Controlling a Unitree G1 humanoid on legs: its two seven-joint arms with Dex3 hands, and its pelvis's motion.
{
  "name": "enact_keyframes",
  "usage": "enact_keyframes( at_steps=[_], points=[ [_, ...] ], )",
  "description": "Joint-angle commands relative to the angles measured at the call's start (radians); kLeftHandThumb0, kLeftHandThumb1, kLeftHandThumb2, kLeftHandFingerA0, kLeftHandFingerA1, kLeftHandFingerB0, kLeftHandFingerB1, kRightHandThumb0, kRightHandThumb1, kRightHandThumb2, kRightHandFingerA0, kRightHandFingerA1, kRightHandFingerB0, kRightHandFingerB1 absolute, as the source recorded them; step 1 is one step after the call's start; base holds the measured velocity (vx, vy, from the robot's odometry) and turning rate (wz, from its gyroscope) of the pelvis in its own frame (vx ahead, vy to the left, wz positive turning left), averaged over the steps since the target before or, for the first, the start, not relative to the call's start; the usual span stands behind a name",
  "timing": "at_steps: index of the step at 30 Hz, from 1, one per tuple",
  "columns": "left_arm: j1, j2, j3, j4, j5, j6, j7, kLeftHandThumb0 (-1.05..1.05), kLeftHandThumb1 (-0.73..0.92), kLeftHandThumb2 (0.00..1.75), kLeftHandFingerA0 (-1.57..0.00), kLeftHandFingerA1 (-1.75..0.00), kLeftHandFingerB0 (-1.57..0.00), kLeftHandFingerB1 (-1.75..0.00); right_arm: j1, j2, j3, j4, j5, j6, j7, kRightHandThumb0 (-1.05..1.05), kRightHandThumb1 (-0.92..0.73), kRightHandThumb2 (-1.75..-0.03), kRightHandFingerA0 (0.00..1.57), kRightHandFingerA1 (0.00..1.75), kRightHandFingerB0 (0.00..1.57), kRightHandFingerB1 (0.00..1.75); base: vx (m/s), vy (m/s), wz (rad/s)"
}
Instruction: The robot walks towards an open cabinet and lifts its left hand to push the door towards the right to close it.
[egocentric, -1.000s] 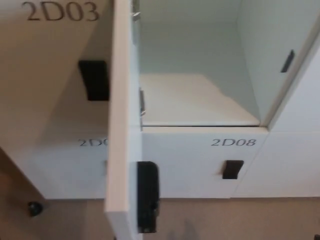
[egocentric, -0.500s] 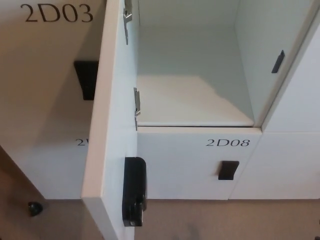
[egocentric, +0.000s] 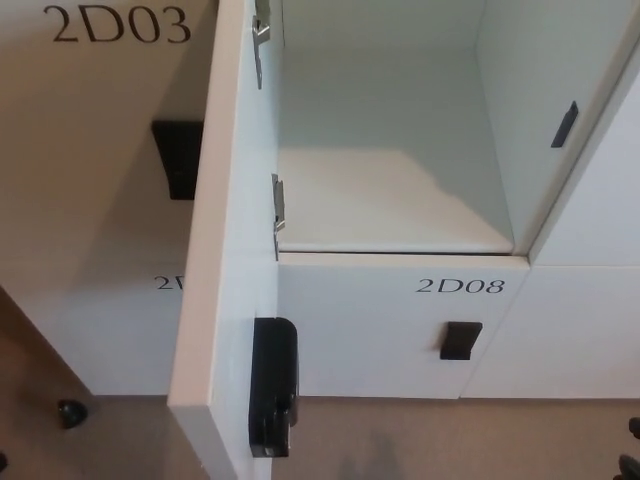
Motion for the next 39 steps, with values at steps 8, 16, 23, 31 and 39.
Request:
enact_keyframes(
  at_steps=[8,16,23,31,39],
  points=[
    [-0.16,-0.283,-0.279,-0.599,0.132,0.133,0.182,-0.23,0.68,0.6,-0.42,-0.39,-0.34,-0.35,0.063,-0.009,0.022,-0.041,-0.02,-0.011,-0.006,-0.29,-0.6,-0.58,0.8,0.52,0.59,0.48,0.0,0.0,0.0],
    [-0.482,-0.733,-0.58,-0.651,0.214,0.264,0.329,-0.27,0.65,0.59,-0.59,-0.43,-0.46,-0.38,0.076,0.005,0.033,-0.07,-0.025,-0.015,-0.022,-0.3,-0.59,-0.57,0.81,0.52,0.6,0.48,0.0,0.0,0.0],
    [-0.622,-1.238,-1.157,-0.293,0.403,0.178,0.316,-0.37,0.62,0.6,-0.78,-0.5,-0.68,-0.42,0.092,-0.014,0.057,-0.111,-0.054,-0.07,-0.011,-0.38,-0.54,-0.56,0.86,0.57,0.64,0.49,0.0,-0.011,0.23],
    [-0.564,-1.342,-1.708,-0.165,0.173,0.219,0.086,-0.42,0.65,0.6,-0.74,-0.51,-0.68,-0.42,0.083,0.006,0.084,-0.149,-0.08,-0.042,-0.044,-0.31,-0.58,-0.57,0.87,0.56,0.65,0.5,0.0,0.001,0.08],
    [-0.608,-1.315,-1.51,-0.097,0.288,0.184,0.037,-0.42,0.68,0.61,-0.73,-0.62,-0.65,-0.4,0.061,0.003,0.074,-0.102,-0.061,-0.052,-0.028,-0.32,-0.54,-0.56,0.87,0.55,0.64,0.51,0.0,0.0,0.0]
  ],
)
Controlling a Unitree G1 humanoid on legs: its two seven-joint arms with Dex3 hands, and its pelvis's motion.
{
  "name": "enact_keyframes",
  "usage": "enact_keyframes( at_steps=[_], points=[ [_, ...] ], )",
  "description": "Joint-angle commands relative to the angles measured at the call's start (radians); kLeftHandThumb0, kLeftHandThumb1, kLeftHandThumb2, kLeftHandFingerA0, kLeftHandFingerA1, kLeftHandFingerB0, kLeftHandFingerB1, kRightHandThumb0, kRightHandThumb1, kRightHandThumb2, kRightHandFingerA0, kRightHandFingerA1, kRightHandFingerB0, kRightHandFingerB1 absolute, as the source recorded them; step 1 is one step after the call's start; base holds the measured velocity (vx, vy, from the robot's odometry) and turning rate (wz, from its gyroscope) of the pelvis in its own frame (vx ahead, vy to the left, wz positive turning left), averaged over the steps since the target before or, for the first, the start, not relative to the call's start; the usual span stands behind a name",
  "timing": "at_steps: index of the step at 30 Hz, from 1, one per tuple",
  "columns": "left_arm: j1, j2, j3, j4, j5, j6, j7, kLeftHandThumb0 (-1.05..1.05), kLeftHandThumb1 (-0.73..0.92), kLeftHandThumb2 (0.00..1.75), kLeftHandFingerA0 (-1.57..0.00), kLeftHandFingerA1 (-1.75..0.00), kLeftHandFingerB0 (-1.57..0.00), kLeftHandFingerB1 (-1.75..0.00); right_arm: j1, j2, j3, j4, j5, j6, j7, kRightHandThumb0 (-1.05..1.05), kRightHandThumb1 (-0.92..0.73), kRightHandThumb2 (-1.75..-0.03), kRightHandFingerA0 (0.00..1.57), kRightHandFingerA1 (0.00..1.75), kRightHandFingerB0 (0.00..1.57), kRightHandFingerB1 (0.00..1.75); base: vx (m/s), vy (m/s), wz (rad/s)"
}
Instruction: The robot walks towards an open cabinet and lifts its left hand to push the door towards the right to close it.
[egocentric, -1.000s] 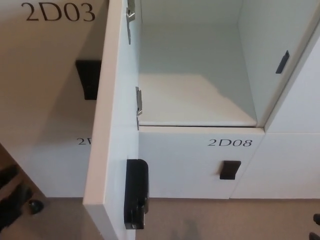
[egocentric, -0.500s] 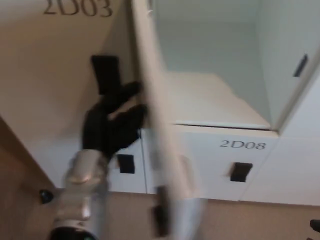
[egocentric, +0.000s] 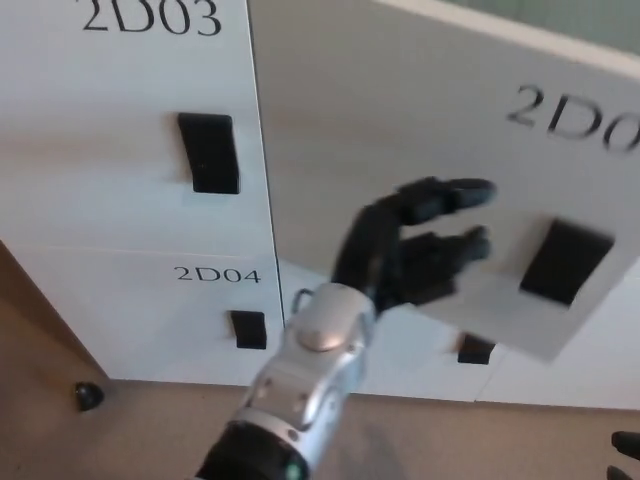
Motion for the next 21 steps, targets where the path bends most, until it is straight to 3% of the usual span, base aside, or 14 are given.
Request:
enact_keyframes(
  at_steps=[1,4,5,7,8,10,11,12,13,16,17,19,20,21],
  points=[
    [-0.236,-0.657,-0.73,0.315,0.174,0.097,-0.206,-0.42,0.68,0.61,-0.73,-0.62,-0.65,-0.4,0.008,-0.007,0.033,-0.046,-0.053,-0.046,-0.039,-0.32,-0.54,-0.56,0.87,0.55,0.64,0.51,0.0,0.0,0.0],
    [-0.327,-0.632,-0.584,0.286,0.203,0.129,-0.203,-0.46,0.56,0.58,-0.85,-0.46,-0.75,-0.42,-0.01,0.001,0.02,-0.03,-0.028,-0.04,-0.029,-0.3,-0.53,-0.56,0.81,0.57,0.66,0.55,0.0,0.0,0.0],
    [-0.4,-0.596,-0.5,0.26,0.216,0.148,-0.194,-0.57,0.35,0.66,-0.95,-0.56,-0.87,-0.53,-0.011,0.0,0.017,-0.027,-0.02,-0.028,-0.019,-0.3,-0.52,-0.56,0.8,0.57,0.66,0.54,0.0,0.0,0.0],
    [-0.476,-0.555,-0.421,0.235,0.227,0.163,-0.182,-0.57,0.35,0.66,-0.95,-0.56,-0.87,-0.53,-0.009,-0.002,0.016,-0.028,-0.014,-0.013,-0.012,-0.3,-0.52,-0.56,0.8,0.57,0.66,0.54,0.0,0.0,0.0],
    [-0.537,-0.509,-0.371,0.212,0.221,0.187,-0.182,-0.55,0.24,0.5,-1.06,-0.48,-0.99,-0.45,-0.008,0.001,0.018,-0.028,-0.015,-0.01,-0.012,-0.3,-0.52,-0.56,0.8,0.57,0.66,0.54,0.0,0.0,0.0],
    [-0.572,-0.48,-0.344,0.197,0.214,0.203,-0.183,-0.55,0.24,0.5,-1.06,-0.48,-0.99,-0.45,-0.008,0.003,0.02,-0.027,-0.016,-0.011,-0.014,-0.3,-0.52,-0.56,0.8,0.57,0.66,0.54,0.0,0.0,0.0],
    [-0.629,-0.418,-0.295,0.178,0.199,0.22,-0.175,-0.45,0.64,0.59,-0.58,-0.48,-0.61,-0.4,0.019,0.014,0.023,-0.01,-0.038,-0.212,-0.033,0.27,-0.5,-0.55,0.89,0.82,0.65,0.71,0.0,0.0,0.0],
    [-0.665,-0.376,-0.262,0.167,0.188,0.229,-0.168,-0.45,0.64,0.59,-0.58,-0.48,-0.61,-0.4,0.039,0.021,0.024,0.002,-0.055,-0.363,-0.047,0.27,-0.5,-0.55,0.89,0.82,0.65,0.71,0.0,0.0,0.0],
    [-0.678,-0.295,-0.238,0.11,0.173,0.237,-0.182,-0.44,0.58,0.62,-0.57,-0.51,-0.55,-0.43,0.04,0.004,0.054,-0.015,-0.089,-0.275,-0.054,-0.37,-0.56,-0.57,0.86,0.52,0.6,0.47,0.0,0.0,0.0],
    [-0.682,-0.209,-0.218,0.043,0.159,0.246,-0.202,-0.44,0.58,0.62,-0.57,-0.51,-0.55,-0.43,0.032,-0.022,0.091,-0.041,-0.123,-0.091,-0.057,-0.37,-0.56,-0.57,0.86,0.52,0.6,0.47,0.0,0.0,0.0],
    [-0.637,-0.144,-0.228,-0.06,0.149,0.283,-0.229,-0.38,0.66,0.6,-0.59,-0.58,-0.57,-0.41,0.028,-0.025,0.1,-0.048,-0.13,-0.047,-0.057,-0.34,-0.58,-0.57,0.86,0.52,0.6,0.48,0.0,0.0,0.0],
    [-0.582,-0.081,-0.243,-0.173,0.141,0.33,-0.258,-0.38,0.66,0.6,-0.59,-0.58,-0.57,-0.41,0.027,-0.022,0.103,-0.049,-0.131,-0.051,-0.059,-0.34,-0.58,-0.57,0.86,0.52,0.6,0.48,0.0,0.0,0.0],
    [-0.461,0.026,-0.28,-0.343,0.136,0.335,-0.295,-0.38,0.66,0.6,-0.67,-0.7,-0.63,-0.46,0.016,-0.021,0.104,-0.035,-0.129,-0.06,-0.056,-0.34,-0.58,-0.57,0.86,0.53,0.64,0.49,0.0,0.0,0.0],
    [-0.378,0.097,-0.307,-0.455,0.133,0.332,-0.317,-0.38,0.66,0.6,-0.67,-0.7,-0.63,-0.46,0.008,-0.021,0.104,-0.025,-0.127,-0.066,-0.053,-0.34,-0.58,-0.57,0.86,0.53,0.64,0.49,0.0,0.0,0.0]
  ],
)
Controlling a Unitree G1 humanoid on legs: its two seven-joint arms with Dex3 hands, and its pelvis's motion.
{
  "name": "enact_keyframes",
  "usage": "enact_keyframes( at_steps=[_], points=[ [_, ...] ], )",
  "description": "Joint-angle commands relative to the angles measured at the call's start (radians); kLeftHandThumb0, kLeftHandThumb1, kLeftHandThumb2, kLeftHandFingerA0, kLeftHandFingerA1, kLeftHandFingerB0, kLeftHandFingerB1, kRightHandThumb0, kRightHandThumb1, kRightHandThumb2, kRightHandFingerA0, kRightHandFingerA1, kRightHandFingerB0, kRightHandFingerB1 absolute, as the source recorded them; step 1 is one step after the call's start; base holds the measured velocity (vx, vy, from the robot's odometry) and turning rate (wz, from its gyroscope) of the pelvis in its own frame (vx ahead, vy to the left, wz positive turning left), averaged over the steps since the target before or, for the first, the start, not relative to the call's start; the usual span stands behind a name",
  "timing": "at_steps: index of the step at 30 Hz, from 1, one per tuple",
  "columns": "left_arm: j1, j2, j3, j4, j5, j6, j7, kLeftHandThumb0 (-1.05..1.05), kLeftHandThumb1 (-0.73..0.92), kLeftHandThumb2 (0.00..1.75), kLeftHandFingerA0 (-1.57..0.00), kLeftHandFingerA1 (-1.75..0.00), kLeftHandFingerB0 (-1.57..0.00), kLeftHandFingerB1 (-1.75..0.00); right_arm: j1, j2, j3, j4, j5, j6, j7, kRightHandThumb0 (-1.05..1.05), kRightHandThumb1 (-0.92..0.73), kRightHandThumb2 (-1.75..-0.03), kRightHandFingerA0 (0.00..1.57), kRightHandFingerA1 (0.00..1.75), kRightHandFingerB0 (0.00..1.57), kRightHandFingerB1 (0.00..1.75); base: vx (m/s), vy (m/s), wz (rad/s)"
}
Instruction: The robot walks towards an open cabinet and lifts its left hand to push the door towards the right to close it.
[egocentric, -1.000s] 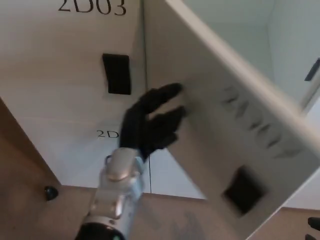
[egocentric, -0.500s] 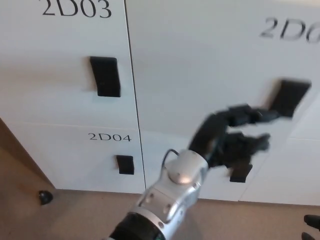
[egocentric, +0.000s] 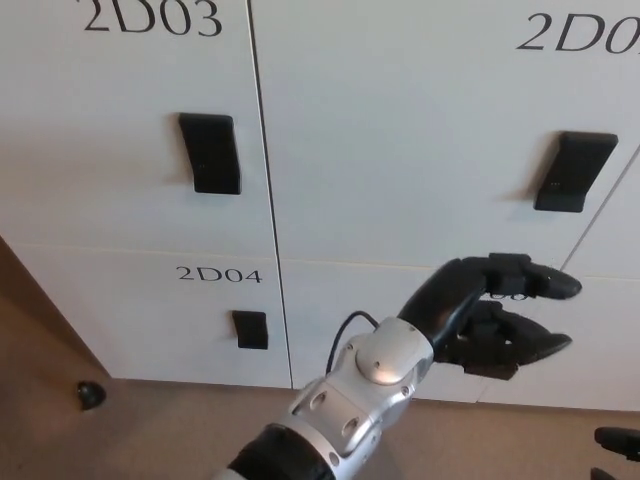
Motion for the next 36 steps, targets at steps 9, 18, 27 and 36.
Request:
enact_keyframes(
  at_steps=[9,18,27,36],
  points=[
    [0.485,0.727,-0.047,-1.129,0.021,0.149,-0.364,-0.34,0.65,0.6,-0.7,-0.62,-0.64,-0.47,-0.075,-0.051,0.021,0.061,-0.035,-0.022,-0.004,-0.37,-0.57,-0.57,0.82,0.52,0.61,0.49,0.0,0.0,0.0],
    [0.958,0.837,0.309,-0.811,-0.089,-0.212,-0.347,-0.34,0.67,0.6,-0.69,-0.67,-0.61,-0.49,-0.07,-0.02,-0.196,-0.022,0.233,0.12,0.026,-0.33,-0.62,-0.59,0.77,0.52,0.59,0.49,-0.01,-0.01,0.01],
    [1.035,0.742,0.528,-0.56,-0.139,-0.167,-0.197,-0.39,0.68,0.6,-0.54,-0.67,-0.47,-0.45,-0.051,-0.007,-0.174,0.035,0.181,0.102,0.042,-0.34,-0.6,-0.57,0.79,0.53,0.64,0.52,0.0,0.0,0.0],
    [1.009,0.714,0.624,-0.482,-0.145,-0.107,-0.21,-0.34,0.68,0.6,-0.56,-0.67,-0.49,-0.46,-0.07,0.012,-0.264,0.043,0.268,0.17,0.079,-0.36,-0.66,-0.59,0.72,0.55,0.53,0.48,0.0,0.0,0.0]
  ],
)
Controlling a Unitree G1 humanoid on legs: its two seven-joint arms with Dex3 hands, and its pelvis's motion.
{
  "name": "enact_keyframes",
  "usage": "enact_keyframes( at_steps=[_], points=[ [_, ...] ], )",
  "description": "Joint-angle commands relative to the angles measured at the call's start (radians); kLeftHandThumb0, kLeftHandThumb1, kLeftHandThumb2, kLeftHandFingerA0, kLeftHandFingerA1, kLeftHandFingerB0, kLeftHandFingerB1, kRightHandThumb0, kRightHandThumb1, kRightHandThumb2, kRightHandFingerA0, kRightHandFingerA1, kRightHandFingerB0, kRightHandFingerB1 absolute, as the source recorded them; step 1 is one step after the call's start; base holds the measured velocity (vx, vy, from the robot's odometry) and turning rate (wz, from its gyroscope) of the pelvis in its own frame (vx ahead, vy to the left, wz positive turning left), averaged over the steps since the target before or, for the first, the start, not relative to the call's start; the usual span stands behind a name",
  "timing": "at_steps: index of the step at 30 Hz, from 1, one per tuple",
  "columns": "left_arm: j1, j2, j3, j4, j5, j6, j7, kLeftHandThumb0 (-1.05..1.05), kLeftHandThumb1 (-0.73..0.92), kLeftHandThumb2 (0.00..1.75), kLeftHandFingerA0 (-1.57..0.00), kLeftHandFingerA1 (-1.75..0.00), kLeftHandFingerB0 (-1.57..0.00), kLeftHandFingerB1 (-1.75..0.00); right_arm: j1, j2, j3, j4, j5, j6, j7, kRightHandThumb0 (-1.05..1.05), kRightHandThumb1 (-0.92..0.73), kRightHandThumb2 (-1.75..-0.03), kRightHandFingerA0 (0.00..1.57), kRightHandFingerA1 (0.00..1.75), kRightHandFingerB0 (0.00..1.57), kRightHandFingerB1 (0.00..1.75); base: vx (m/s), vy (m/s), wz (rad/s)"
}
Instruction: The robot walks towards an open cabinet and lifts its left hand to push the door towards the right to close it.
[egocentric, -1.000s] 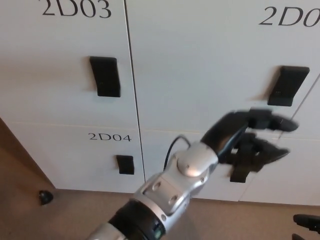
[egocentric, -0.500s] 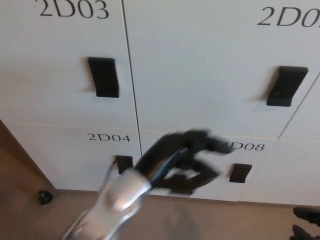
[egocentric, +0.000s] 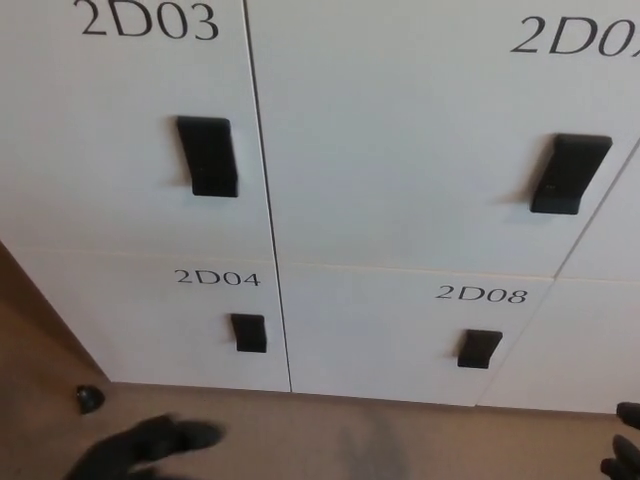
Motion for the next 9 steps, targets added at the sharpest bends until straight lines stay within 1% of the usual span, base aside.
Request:
enact_keyframes(
  at_steps=[1,2,4,5,8,9],
  points=[
    [0.149,0.061,0.235,0.072,-0.104,-0.095,-0.083,-0.34,0.68,0.6,-0.56,-0.67,-0.49,-0.46,-0.024,0.013,-0.183,0.025,0.237,0.158,0.07,-0.36,-0.66,-0.59,0.72,0.55,0.53,0.48,0.0,0.0,0.0],
    [0.143,0.057,0.242,0.083,-0.102,-0.096,-0.089,-0.33,0.68,0.6,-0.56,-0.66,-0.49,-0.46,-0.026,0.016,-0.217,0.013,0.272,0.176,0.073,-0.41,-0.73,-0.61,0.65,0.53,0.48,0.46,0.0,0.0,0.0],
    [0.136,0.052,0.252,0.094,-0.098,-0.095,-0.095,-0.33,0.68,0.6,-0.56,-0.66,-0.49,-0.46,-0.028,0.019,-0.251,-0.001,0.3,0.194,0.074,-0.41,-0.73,-0.61,0.65,0.53,0.48,0.46,0.0,0.0,0.0],
    [0.134,0.045,0.262,0.103,-0.097,-0.095,-0.099,-0.32,0.68,0.61,-0.55,-0.67,-0.49,-0.47,-0.029,0.015,-0.263,0.006,0.297,0.198,0.077,-0.36,-0.71,-0.6,0.66,0.53,0.52,0.48,0.0,0.0,0.0],
    [0.133,0.037,0.27,0.111,-0.098,-0.095,-0.101,-0.32,0.68,0.61,-0.55,-0.67,-0.49,-0.47,-0.029,0.01,-0.268,0.018,0.287,0.198,0.08,-0.36,-0.71,-0.6,0.66,0.53,0.52,0.48,0.0,0.0,0.0],
    [0.125,0.034,0.277,0.115,-0.097,-0.09,-0.097,-0.31,0.68,0.61,-0.55,-0.69,-0.5,-0.48,-0.027,0.007,-0.264,0.018,0.277,0.193,0.087,-0.38,-0.7,-0.59,0.69,0.53,0.52,0.47,0.0,0.0,0.0]
  ],
)
